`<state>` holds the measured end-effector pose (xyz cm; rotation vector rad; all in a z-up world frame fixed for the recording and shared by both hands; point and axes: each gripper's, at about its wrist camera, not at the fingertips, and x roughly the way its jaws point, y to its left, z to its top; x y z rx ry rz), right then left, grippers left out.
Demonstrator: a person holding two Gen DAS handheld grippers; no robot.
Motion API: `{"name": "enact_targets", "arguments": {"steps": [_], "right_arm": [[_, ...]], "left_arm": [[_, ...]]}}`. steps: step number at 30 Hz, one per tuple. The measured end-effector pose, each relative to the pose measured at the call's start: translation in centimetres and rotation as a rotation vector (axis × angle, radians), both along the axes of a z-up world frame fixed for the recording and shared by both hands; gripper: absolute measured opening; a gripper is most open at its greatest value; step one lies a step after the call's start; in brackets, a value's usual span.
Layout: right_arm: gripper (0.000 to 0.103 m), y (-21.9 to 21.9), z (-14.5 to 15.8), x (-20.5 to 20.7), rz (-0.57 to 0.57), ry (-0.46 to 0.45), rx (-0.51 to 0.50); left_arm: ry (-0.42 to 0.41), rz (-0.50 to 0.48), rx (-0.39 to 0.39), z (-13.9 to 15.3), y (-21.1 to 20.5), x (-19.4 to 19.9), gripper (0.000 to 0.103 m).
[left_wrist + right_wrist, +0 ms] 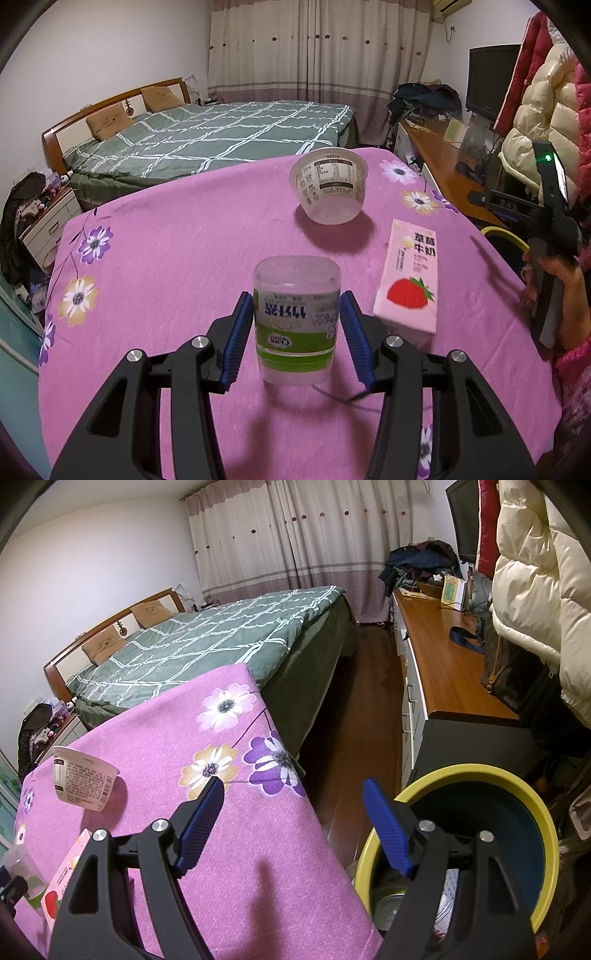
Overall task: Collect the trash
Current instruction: 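Carry the clear cup over the yellow bin and open the left gripper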
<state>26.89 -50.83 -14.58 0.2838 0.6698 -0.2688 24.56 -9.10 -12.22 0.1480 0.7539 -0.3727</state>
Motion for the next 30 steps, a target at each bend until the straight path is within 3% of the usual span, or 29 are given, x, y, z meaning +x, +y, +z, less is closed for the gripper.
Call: {"name": "enact_targets", "arguments": {"steps": [11, 20, 26, 30], "right_arm": [[0.074, 1.8, 0.0, -1.6, 0.045, -0.003, 0.012], [0.074, 2.5, 3.0, -7.2, 0.076, -0.042, -0.045], [0.074, 0.7, 4.3, -13.1, 0.032, -0.035, -0.11], [0.074, -0.8, 4.7, -17.6, -0.02, -0.023, -0.133]], "left_arm": [[-0.021, 0.033, -0.031, 0.3, 1.2, -1.4, 0.049], [-0.086, -0.024, -0.032, 4.7, 0.2, -3.7, 0.049], [-0.087, -0.146, -0.068, 7.0, -4.9, -4.7, 0.049], [-0.079, -0.261, -0.082, 7.4, -10.5, -4.6, 0.049]]}}
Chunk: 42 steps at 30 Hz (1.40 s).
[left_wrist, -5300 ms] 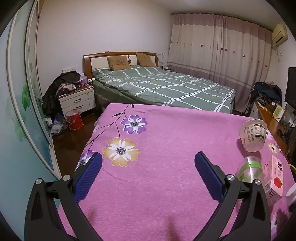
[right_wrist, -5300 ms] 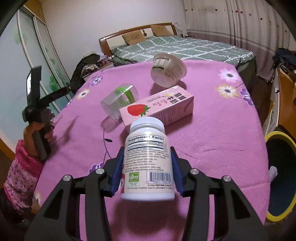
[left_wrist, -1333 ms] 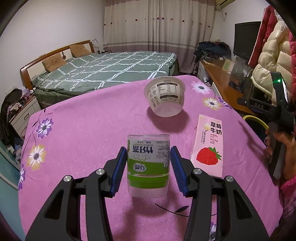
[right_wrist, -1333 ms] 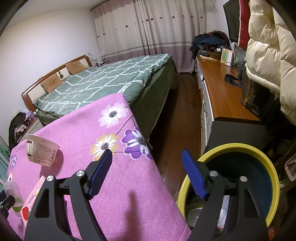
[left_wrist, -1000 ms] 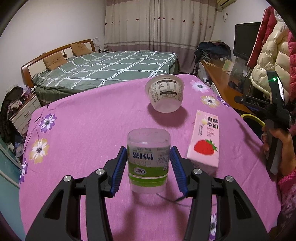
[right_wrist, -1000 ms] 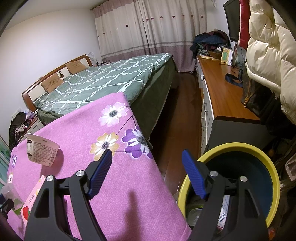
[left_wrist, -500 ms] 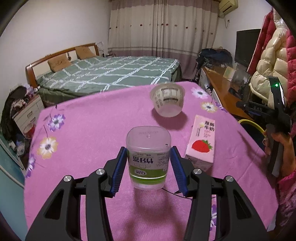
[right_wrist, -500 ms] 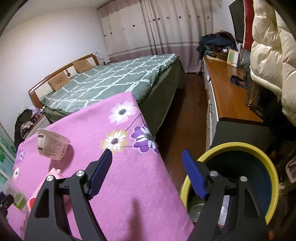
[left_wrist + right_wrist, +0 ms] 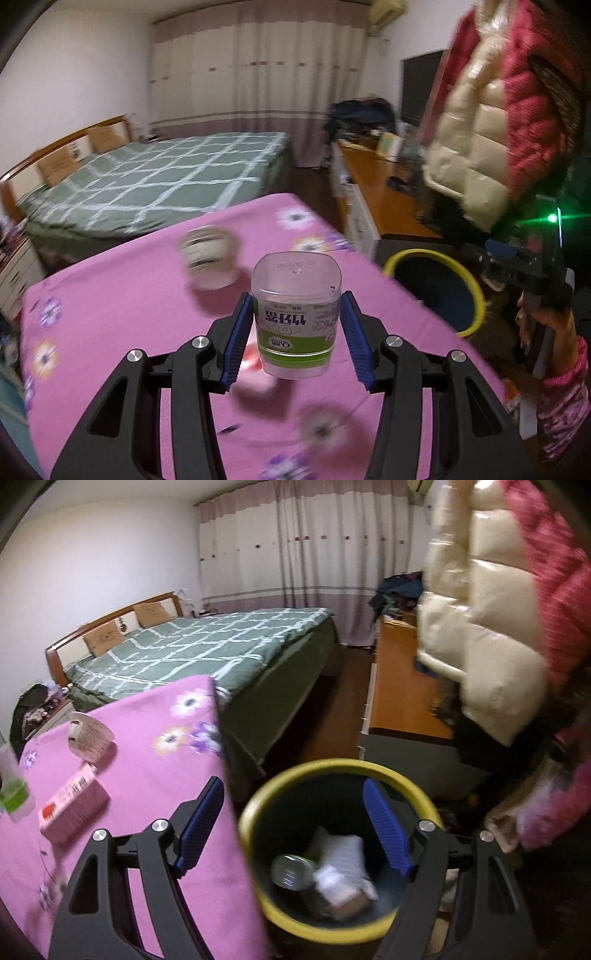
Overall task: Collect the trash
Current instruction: 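Carry the clear cup over the yellow bin and open the left gripper, then grasp the white yogurt cup by its rim with the right gripper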
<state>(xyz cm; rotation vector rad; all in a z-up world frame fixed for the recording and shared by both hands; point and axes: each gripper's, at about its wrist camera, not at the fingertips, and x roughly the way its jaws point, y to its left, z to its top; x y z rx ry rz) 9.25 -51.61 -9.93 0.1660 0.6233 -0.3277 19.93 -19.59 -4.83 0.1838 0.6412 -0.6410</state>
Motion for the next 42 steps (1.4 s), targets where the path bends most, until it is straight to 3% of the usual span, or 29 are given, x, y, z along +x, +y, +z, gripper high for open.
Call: {"name": "enact_targets", "arguments": {"steps": [5, 9, 16, 19, 20, 25, 28, 32, 36, 42], "right_arm": [[0.074, -1.6, 0.2, -4.1, -0.065, -0.015, -0.002], [0.074, -3.6, 0.0, -6.3, -0.101, -0.01, -0.004], [0.074, -5.9, -0.5, -10.1, -0.188, 0.004, 0.028], [0.074, -6.5, -0.6, -10.6, -0.211, 0.004, 0.039], [0.074, -7.2, -0.5, -10.3, -0.213, 0.004, 0.042], [0.074, -7.6, -0.7, -9.2, -0.18, 0.005, 0.057], [0.074, -8.5, -0.8, -6.6, -0.142, 0.003, 0.069], [0.074, -6.2, -1.0, -3.3, -0.054, 0.0, 0.088], [0.074, -2.7, -0.5, 0.9, 0.046, 0.001, 0.07], [0.074, 2.7, 0.3, 5.9, 0.154, -0.001, 0.049]], "left_arm": [[0.029, -0.144, -0.015, -0.5, -8.2, 0.2, 0.049], [0.051, -0.239, 0.02, -2.2, -15.5, 0.1, 0.049], [0.12, -0.322, 0.069, -6.1, -24.5, 0.9, 0.049], [0.104, -0.293, 0.072, -6.9, -26.5, 1.2, 0.087], [0.097, -0.278, 0.06, -6.7, -26.3, 1.3, 0.088], [0.068, -0.201, -0.012, -3.9, -21.5, 1.9, 0.092], [0.008, -0.092, -0.063, -1.6, -15.4, 2.1, 0.095], [-0.055, 0.07, -0.11, -0.1, -6.0, 2.3, 0.098], [-0.131, 0.303, -0.073, -0.5, 4.4, 2.7, 0.098], [-0.152, 0.601, -0.02, -2.9, 17.4, 4.0, 0.098]]}}
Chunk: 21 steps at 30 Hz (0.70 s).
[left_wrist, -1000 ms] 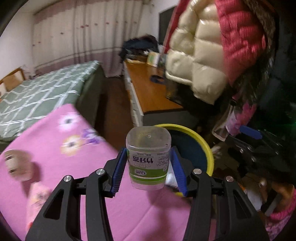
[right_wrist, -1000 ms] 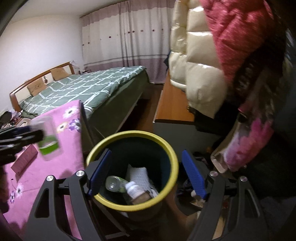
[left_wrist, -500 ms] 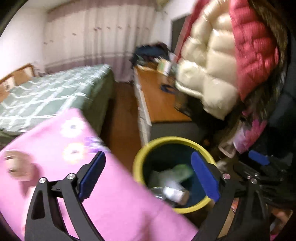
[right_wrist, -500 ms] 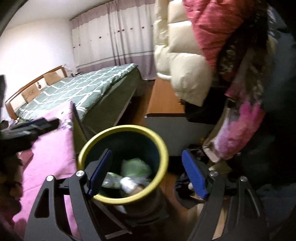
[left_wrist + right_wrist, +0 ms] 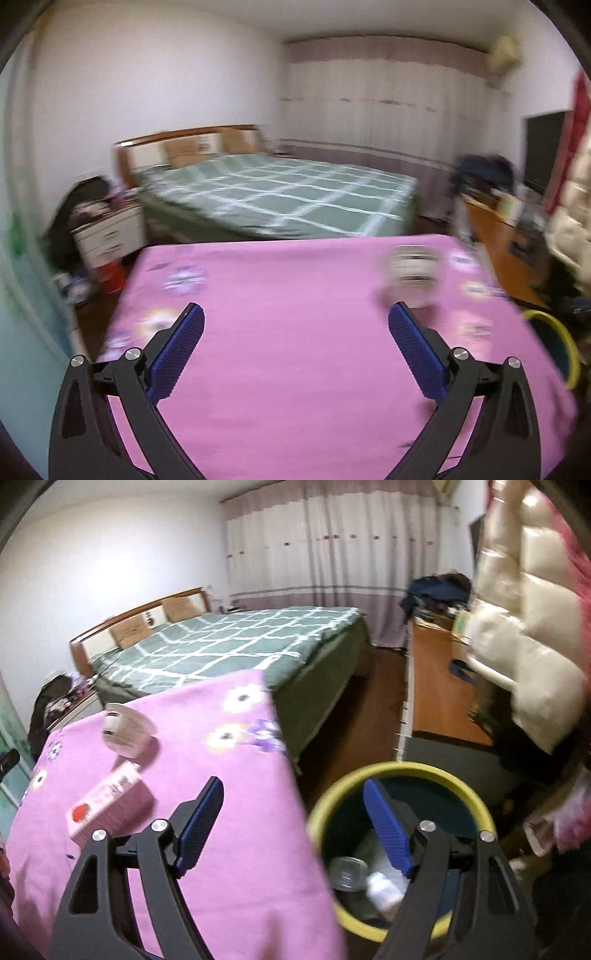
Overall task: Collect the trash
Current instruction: 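Grasp the white yogurt cup by its rim with the right gripper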
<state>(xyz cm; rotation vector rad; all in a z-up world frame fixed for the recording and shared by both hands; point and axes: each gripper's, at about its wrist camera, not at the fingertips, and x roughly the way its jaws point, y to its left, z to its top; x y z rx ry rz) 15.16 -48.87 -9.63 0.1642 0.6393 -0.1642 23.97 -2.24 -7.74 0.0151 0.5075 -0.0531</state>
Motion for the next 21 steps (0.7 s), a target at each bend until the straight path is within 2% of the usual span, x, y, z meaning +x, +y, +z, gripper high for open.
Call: {"name": "enact_targets", "arguments": {"steps": [4, 7, 10, 14, 21], "right_arm": [[0.074, 3.2, 0.3, 2.3, 0.043, 0.01, -0.011], [0.074, 4.8, 0.3, 3.6, 0.066, 0.028, -0.003], [0.074, 7.0, -0.1, 4.9, 0.1, 0.05, -0.011], [0.074, 9.1, -0.4, 6.9, 0.146, 0.072, -0.01], [0.074, 12.7, -0.4, 12.0, 0.259, 0.135, 0.046]], "left_arm": [[0.02, 0.136, -0.024, -2.3, 5.4, 1.0, 0.098], [0.032, 0.168, -0.039, -3.1, 7.3, 1.1, 0.098], [0.026, 0.194, -0.007, -3.5, 7.1, 1.1, 0.098], [0.029, 0.215, -0.011, -4.0, 7.7, 1.3, 0.098], [0.037, 0.255, -0.042, -4.1, 8.5, 1.5, 0.098]]}}
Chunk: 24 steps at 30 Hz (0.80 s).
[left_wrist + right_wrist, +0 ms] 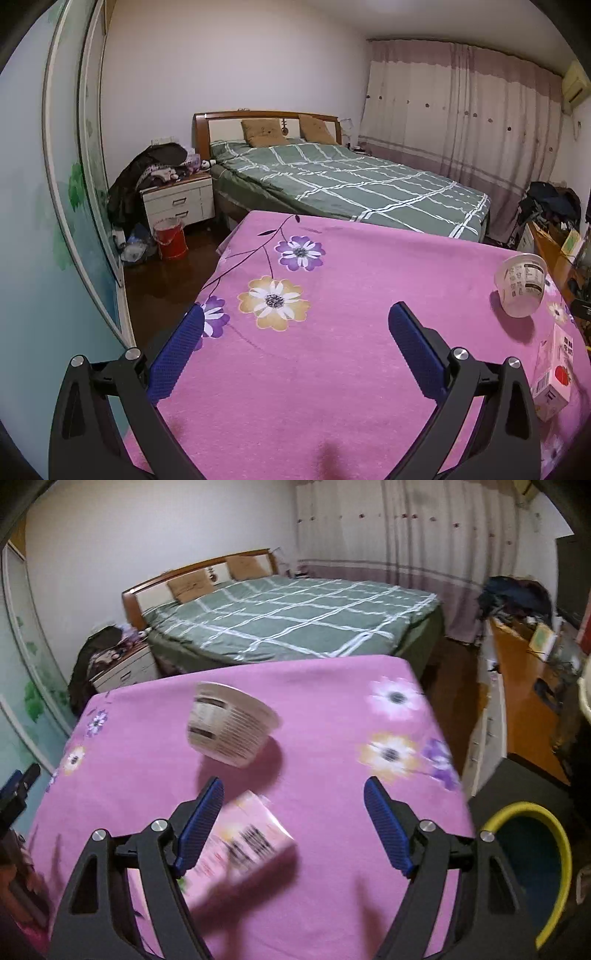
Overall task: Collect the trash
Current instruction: 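Grasp the white yogurt cup by its rim with the right gripper, then carry the yogurt cup over the yellow bin and open the right gripper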
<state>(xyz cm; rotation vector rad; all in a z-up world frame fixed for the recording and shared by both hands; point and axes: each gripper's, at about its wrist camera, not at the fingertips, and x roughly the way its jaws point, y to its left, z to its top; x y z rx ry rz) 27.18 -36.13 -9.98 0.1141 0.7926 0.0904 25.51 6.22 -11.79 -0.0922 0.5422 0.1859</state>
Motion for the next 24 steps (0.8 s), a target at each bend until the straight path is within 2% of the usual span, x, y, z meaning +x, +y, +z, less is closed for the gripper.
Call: {"name": "enact_targets", "arguments": {"steps": [4, 6, 12, 17, 24], "right_arm": [[0.077, 1.9, -0.3, 3.5, 0.033, 0.069, 0.077], [0.079, 2.4, -0.3, 5.0, 0.015, 0.084, 0.114], [0.082, 3.8, -1.1, 8.7, -0.06, 0.192, 0.116], [0.087, 5.0, -1.8, 10.4, -0.078, 0.235, 0.108], [0.087, 5.9, -3.6, 12.6, -0.096, 0.296, 0.094]], "left_arm": [[0.005, -0.001, -0.022, -0.1, 0.4, 0.1, 0.098], [-0.004, -0.002, -0.014, 0.0, 0.3, 0.0, 0.098], [-0.005, -0.02, -0.035, 0.0, 0.4, 0.0, 0.098], [-0.012, -0.027, -0.063, 0.3, 0.5, -0.3, 0.098], [-0.012, -0.025, -0.088, 0.4, 0.7, -0.5, 0.098]]}}
